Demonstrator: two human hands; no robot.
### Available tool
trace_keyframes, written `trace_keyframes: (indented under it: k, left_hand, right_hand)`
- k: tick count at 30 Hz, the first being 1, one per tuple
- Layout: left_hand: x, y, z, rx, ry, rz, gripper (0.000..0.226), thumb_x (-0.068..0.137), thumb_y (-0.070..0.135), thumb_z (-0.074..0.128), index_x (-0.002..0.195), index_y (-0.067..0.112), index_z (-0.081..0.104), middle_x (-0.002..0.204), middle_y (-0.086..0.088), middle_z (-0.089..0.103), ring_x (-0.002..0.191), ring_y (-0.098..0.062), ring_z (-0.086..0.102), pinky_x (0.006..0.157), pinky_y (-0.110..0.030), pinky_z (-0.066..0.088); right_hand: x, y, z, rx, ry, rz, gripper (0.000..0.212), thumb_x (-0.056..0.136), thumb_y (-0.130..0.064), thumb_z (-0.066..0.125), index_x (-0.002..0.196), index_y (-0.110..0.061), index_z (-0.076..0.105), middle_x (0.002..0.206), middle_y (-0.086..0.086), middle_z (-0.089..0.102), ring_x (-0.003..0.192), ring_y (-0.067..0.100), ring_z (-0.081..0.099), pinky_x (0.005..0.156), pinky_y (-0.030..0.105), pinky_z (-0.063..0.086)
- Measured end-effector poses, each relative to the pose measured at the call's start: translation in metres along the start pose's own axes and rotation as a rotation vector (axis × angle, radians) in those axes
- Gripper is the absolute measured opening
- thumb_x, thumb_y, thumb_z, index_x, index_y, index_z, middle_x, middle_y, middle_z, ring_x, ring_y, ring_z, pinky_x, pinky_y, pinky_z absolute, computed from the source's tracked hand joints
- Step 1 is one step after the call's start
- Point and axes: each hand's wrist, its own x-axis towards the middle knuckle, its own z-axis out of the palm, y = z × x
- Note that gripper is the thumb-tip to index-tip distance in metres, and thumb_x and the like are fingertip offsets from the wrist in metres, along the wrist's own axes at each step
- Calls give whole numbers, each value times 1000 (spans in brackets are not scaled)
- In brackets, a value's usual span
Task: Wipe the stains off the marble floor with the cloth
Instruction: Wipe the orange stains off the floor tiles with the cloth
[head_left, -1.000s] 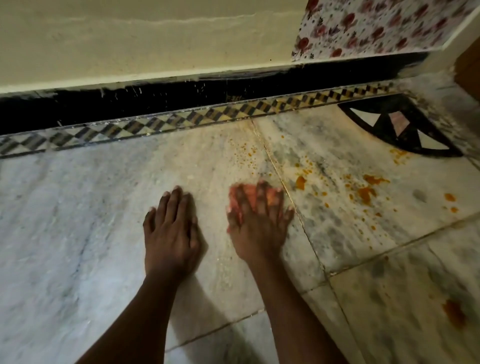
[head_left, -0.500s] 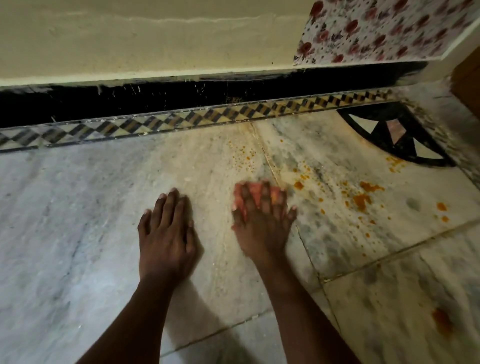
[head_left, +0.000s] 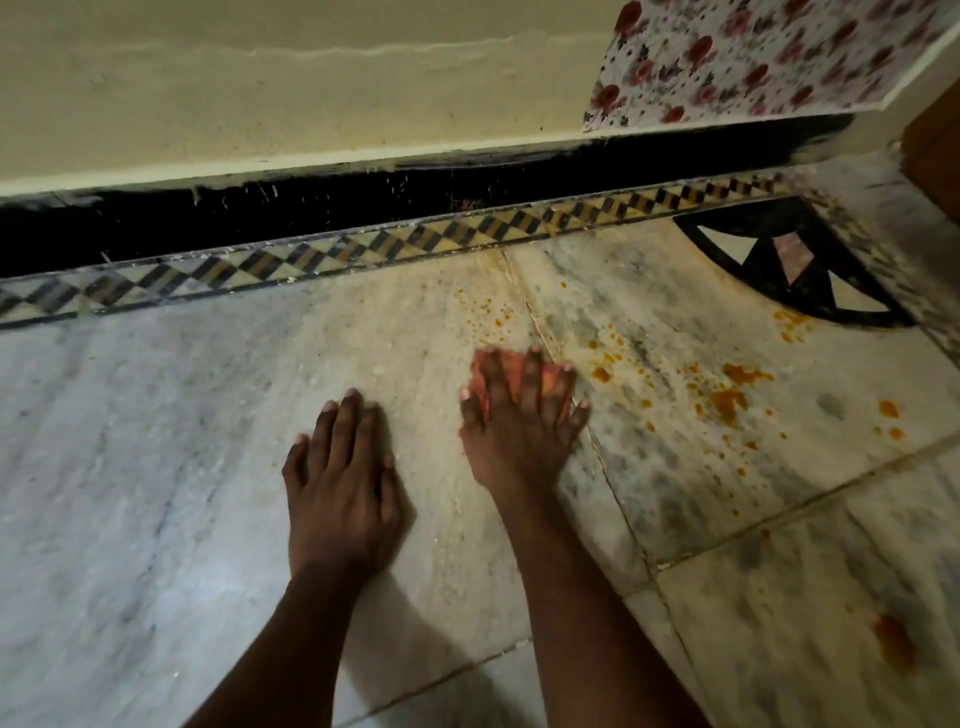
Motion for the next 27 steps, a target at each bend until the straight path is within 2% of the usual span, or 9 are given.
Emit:
trace_keyframes:
  k: [5,9,12,16,18,20,23,25,27]
  left_hand:
    - [0,1,2,-1,29,-26,65,103,40,29,166,22,26,177,-1,15,164,-20,10,129,-50,14]
    - [-1,3,0,-1,10,-37,65,103,40,30,166,22,26,177,0,14,164,-20,10,129,-50,14]
    - [-2,3,-2,-15,3,-34,66,103,40,30,166,22,24,177,0,13,164,-19,8,130,-49,13]
    - [-1,4,-2,-29,1,-41,66,104,41,28,167,23,23,177,0,13,164,-18,7,130,-49,12]
    - [-1,3,-1,-22,1,-36,66,104,41,26,167,23,21,177,0,11,164,-18,5,130,-50,12]
    - [0,3,-2,-17,-6,-37,66,104,41,26,167,23,20,177,0,10,164,-19,5,130,-51,12]
    - [-1,3,-2,-2,-8,-36,67,103,40,28,167,21,23,177,-2,13,164,-22,8,130,-51,14]
    - [0,4,-3,-4,-4,-36,68,102,40,29,166,20,24,177,-3,14,164,-23,10,129,-52,15]
    - [1,6,-2,1,-6,-19,69,101,41,28,167,21,22,177,-3,12,164,-23,8,129,-52,15]
  right_hand:
    - [-19,21,0,-48,-7,-277,60,99,-74,23,158,-65,14,179,-10,-2,164,36,-11,125,69,-3]
    - [-43,56,-9,-152,-98,-489,57,102,-75,21,155,-70,1,178,-13,-8,163,34,-13,123,71,-3]
    - [-37,74,-15,-134,-80,-240,59,97,-79,9,155,-69,7,178,-11,-4,164,35,-7,122,73,0]
    - [21,32,-14,18,-43,135,64,100,-73,23,161,-59,10,179,0,-6,162,42,-14,123,73,-2]
    - [37,3,-10,44,-88,118,64,102,-72,23,162,-58,4,178,-1,-14,160,43,-22,123,72,-6]
    - [28,-11,-7,5,-89,-60,62,103,-70,18,161,-58,1,178,-3,-15,160,40,-24,124,71,-9]
    - [-13,11,-3,-64,-35,-297,61,103,-70,16,161,-60,1,179,-5,-8,163,37,-15,124,68,-8]
    - [-27,36,-2,-80,-9,-291,59,103,-71,18,160,-62,6,179,-7,-1,164,35,-7,124,66,-4]
    - [-10,45,-5,-47,47,-147,58,103,-70,22,160,-62,15,178,-6,9,164,36,2,125,69,1]
